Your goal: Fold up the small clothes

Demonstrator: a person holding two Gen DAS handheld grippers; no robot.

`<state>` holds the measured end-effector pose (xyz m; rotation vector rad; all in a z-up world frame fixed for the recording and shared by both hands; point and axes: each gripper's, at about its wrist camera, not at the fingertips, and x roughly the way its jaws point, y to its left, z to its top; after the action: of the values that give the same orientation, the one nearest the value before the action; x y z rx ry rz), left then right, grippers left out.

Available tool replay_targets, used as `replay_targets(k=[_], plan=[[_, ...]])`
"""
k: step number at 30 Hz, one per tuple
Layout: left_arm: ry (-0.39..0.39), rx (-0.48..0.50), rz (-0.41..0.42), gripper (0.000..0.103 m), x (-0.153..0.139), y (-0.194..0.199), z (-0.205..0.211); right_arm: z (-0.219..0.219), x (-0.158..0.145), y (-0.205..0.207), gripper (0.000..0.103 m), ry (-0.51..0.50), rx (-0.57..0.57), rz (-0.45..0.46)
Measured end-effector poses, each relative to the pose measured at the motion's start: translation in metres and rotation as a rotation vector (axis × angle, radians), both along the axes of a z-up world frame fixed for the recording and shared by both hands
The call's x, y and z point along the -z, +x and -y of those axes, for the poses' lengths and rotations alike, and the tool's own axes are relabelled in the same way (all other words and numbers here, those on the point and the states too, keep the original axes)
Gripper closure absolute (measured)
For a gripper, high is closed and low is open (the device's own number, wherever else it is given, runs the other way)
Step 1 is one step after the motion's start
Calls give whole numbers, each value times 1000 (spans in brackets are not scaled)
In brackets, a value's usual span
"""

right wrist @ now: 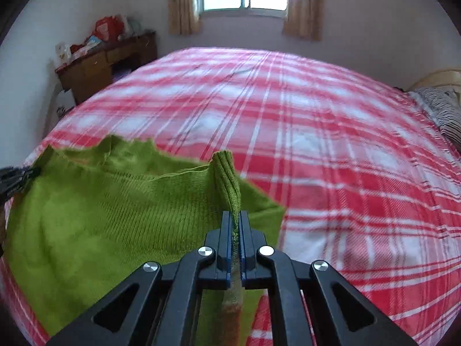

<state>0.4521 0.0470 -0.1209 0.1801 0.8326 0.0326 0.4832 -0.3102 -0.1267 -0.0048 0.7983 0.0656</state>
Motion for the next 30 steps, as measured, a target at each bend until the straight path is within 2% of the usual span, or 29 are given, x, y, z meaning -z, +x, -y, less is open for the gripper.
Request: replay_targets(k=[3, 5, 6, 7, 8, 9, 10, 11, 13, 15, 17, 18, 20, 23, 25, 30], plan=[[-1, -28, -29, 96, 10, 8, -1, -3, 16, 14, 100, -36, 34, -74], [4, -40, -34, 90, 17, 8, 0, -5, 27, 19, 96, -64, 45, -125], [13, -42, -28, 89, 18, 6, 2, -9, 22, 13, 84, -115, 70, -101], [4, -41, -18, 83, 16, 1, 1, -10, 16, 9, 64, -141, 83, -89], [-12, -47, -14, 68, 13, -3, -1, -15, 6, 0, 57, -141, 87, -65], [-18, -55, -8, 59, 10, -8, -3, -19, -3, -8, 55, -121, 70, -47], [-24, -70, 14, 43, 5, -15, -7, -28, -12, -17, 55, -113, 42, -35], [-30, -79, 43, 38, -1, -24, -12, -42, -21, -27, 55, -106, -6, -32], [-37, -76, 68, 38, -5, -36, -18, -69, -26, -38, 55, -17, -127, -62], [-50, -87, 62, 35, -4, -47, -26, -98, -14, -40, 55, 63, -224, -145], [-63, -92, 38, 33, 3, -52, -31, -126, 3, -34, 55, 53, -272, -191], [-59, -91, 24, 33, 7, -52, -32, -137, 13, -27, 55, 21, -263, -199], [-63, -99, 12, 31, 19, -55, -37, -142, 22, -12, 55, 41, -220, -191], [-109, -111, 35, 27, 23, -58, -44, -142, 26, 16, 55, 53, -158, -191], [-140, -113, 39, 26, 22, -59, -47, -143, 29, 33, 55, 13, -137, -181], [-196, -119, 33, 22, 24, -55, -56, -149, 30, 49, 55, 2, -90, -166]])
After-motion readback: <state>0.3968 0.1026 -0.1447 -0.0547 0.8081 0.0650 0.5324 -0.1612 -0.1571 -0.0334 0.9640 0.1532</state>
